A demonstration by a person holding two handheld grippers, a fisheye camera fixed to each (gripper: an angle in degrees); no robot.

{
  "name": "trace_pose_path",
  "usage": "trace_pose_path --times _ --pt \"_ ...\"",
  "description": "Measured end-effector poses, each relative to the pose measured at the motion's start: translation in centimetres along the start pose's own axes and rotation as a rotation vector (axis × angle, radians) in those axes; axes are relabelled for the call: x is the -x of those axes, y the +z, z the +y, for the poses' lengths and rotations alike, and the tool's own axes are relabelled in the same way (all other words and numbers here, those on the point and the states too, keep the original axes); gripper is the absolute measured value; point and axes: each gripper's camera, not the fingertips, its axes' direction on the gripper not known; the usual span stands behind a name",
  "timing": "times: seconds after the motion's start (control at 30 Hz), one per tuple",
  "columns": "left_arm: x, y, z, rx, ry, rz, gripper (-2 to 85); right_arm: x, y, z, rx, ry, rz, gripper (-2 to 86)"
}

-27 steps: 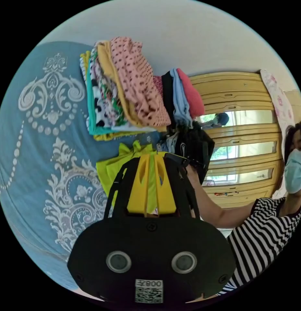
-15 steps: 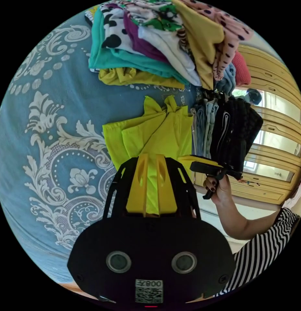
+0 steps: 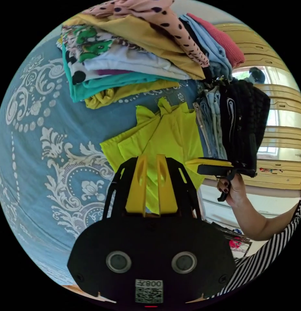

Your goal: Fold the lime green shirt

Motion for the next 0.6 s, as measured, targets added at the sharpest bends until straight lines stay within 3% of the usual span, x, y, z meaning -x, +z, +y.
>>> trace_pose_path --times 0.1,0.4,0.6 --pt "-0.8 1.8 0.1 0.113 0.027 -0.037 1.4 -0.5 1.8 0.8 0.017 0.016 0.024 6.5" --pt "-5.8 -1.5 5.5 0.047 0.098 0.173 0.4 -0.3 4.1 4.7 -0.089 0.051 -0.14 8.4" --pt "-11.2 -3.5 8.7 0.062 0.193 0.231 0.3 0.8 6.5 6.7 -0.103 0.071 -0.093 9.7"
